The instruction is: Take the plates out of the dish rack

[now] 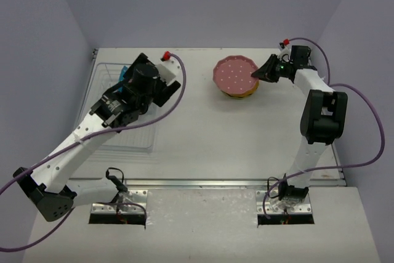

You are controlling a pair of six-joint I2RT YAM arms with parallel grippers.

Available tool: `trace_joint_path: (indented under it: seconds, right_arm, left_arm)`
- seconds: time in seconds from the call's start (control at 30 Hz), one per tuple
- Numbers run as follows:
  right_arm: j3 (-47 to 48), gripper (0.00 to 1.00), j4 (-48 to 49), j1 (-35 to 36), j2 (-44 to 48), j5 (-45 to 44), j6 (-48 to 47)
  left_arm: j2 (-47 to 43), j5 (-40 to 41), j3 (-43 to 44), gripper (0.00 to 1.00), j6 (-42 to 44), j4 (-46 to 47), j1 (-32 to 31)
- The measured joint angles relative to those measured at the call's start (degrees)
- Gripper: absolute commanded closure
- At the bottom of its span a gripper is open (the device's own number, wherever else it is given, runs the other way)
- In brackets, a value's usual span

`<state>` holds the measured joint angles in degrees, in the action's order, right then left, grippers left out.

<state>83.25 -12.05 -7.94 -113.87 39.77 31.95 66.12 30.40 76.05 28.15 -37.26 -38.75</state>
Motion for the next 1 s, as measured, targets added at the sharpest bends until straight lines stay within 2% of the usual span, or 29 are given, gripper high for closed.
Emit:
trace_joint_path:
  seconds: [0.1,0.27,0.47,0.73,0.77,0.83,0.9,0.93,1.0]
  right_arm:
    - [0.2,1.00,0.1,-0.6,-2.5,-1.6,-0.3]
    - [0.6,1.00,0.0,-1.4,-6.0,-3.7,-0.9]
    - [4.0,1.00,1.8,-1.6,-10.2,-3.8,-0.3]
    - [4.9,0.98,6.4,-1.6,-12.3,-3.9,1.8]
    - [5.0,0.91,6.8,-1.6,-12.7,-3.9,2.0]
    - [5.5,0.64,7.2,-1.6,-13.6,-3.8,2.4]
    - [6.4,0.53,7.3,-1.7,-14.4,-3.0,3.0]
    - [6.9,0.43,7.6,-1.7,-14.7,-2.2,3.5]
    - [7.6,0.35,7.7,-1.7,-14.6,-1.7,3.9]
  left_arm:
    - [1.1,-6.1,2.9,0.00,-8.1,-5.9,6.6]
    - [2.6,-14.4,7.8,0.00,-15.4,-11.1,11.1]
    - [2.6,-18.8,8.4,0.00,-18.6,-13.0,13.5]
    - [2.2,-20.5,7.8,0.00,-19.7,-13.6,15.1]
    - [2.1,-20.5,7.5,0.00,-19.7,-13.7,15.2]
    - [1.9,-20.6,7.1,0.00,-19.6,-13.8,15.6]
    - [1.7,-20.6,6.8,0.00,-19.7,-14.0,15.8]
    - [1.7,-20.6,6.7,0.00,-19.7,-14.0,16.0]
    - [1.5,-20.8,6.6,0.00,-20.0,-14.1,16.6]
